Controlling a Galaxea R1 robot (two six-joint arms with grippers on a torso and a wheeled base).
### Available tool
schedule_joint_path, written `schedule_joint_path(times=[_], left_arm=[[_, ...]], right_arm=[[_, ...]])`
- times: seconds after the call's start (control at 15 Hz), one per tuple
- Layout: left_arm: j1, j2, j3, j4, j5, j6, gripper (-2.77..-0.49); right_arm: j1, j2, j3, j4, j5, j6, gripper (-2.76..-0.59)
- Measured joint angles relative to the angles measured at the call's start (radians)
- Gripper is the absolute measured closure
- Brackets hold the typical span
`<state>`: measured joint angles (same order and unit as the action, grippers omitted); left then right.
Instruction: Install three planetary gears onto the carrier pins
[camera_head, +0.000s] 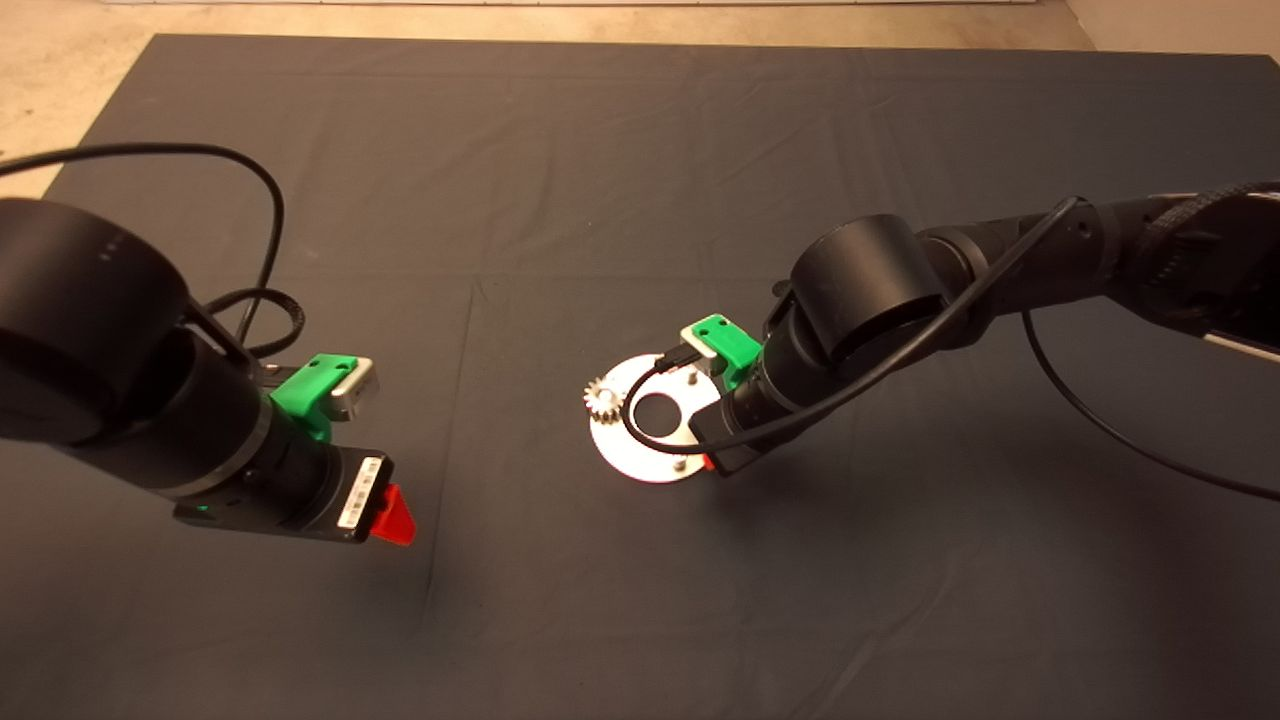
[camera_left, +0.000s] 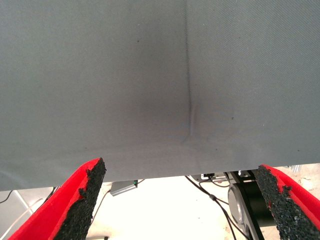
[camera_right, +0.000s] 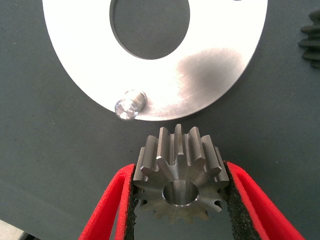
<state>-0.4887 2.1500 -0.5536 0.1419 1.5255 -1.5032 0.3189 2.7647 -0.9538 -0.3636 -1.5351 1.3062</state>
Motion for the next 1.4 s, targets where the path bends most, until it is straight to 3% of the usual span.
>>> schedule_joint_path(times=[1.4], left_arm=[[0.000,0.000,0.003,0.000,0.000,0.001,-2.18]], right_arm=[[0.000,0.098,-0.099,0.003,0.001,0.000,-1.02]])
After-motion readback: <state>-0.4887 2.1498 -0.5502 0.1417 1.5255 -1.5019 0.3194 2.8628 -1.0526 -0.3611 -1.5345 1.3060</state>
